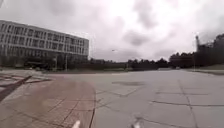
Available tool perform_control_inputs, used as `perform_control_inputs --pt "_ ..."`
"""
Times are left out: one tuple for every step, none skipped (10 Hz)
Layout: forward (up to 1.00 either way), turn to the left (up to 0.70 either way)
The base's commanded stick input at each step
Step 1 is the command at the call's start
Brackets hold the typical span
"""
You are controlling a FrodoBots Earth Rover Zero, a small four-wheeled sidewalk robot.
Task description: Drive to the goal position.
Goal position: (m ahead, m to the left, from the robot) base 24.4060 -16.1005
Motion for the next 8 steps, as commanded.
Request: perform_control_inputs --pt "0.70 0.00" --pt "0.70 0.00" --pt "0.70 0.00" --pt "0.70 0.00" --pt "0.70 0.00" --pt "0.70 0.00" --pt "0.70 0.00" --pt "0.70 0.00"
